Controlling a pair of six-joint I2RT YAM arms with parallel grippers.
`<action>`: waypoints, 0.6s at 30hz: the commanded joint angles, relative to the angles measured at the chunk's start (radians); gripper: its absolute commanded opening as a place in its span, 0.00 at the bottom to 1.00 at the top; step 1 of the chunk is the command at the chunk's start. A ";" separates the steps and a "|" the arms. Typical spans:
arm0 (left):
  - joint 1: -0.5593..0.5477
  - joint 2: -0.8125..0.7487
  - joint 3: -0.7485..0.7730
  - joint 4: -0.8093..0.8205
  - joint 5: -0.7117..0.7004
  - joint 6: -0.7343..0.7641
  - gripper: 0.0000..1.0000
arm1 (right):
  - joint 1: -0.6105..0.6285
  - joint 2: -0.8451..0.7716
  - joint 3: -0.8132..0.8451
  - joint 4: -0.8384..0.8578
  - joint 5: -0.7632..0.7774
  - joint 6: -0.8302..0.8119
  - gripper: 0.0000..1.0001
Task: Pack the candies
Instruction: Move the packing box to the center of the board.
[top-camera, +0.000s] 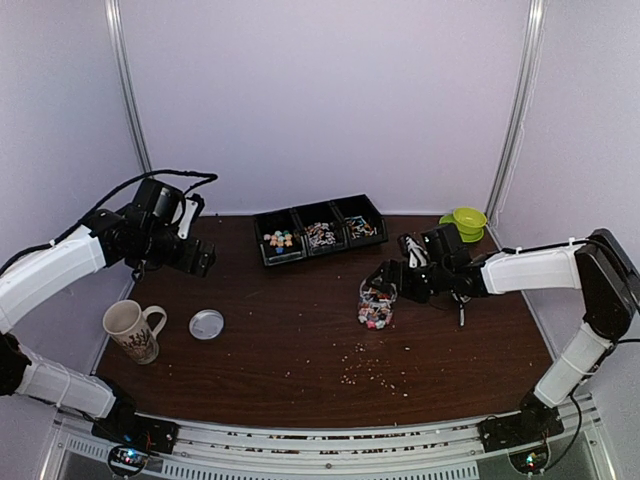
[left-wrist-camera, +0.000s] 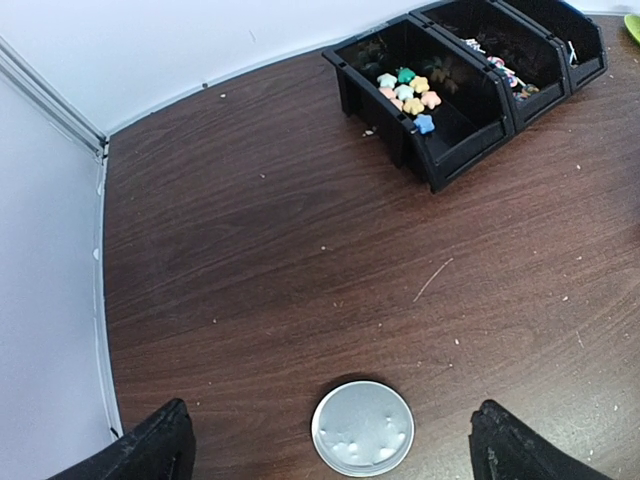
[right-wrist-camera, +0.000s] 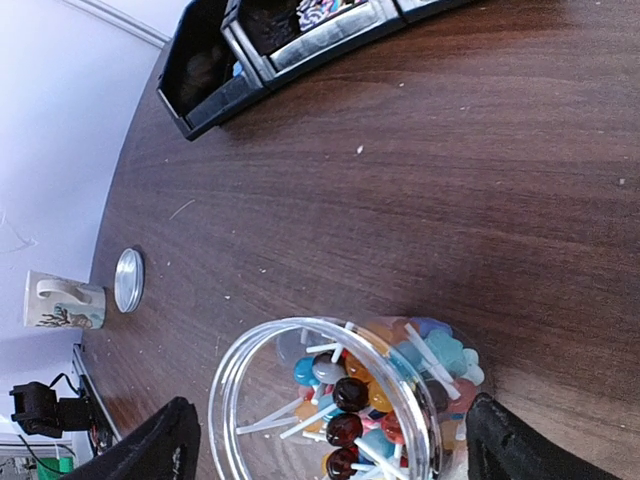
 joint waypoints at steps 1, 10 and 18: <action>0.014 -0.016 -0.003 0.047 -0.003 -0.010 0.98 | 0.050 0.037 0.029 0.069 -0.062 0.016 0.91; 0.028 0.006 -0.002 0.042 -0.002 -0.017 0.98 | 0.149 0.088 0.068 0.102 -0.102 0.022 0.87; 0.029 0.071 0.015 -0.003 -0.042 -0.022 0.98 | 0.184 0.010 0.108 -0.009 -0.084 -0.051 0.91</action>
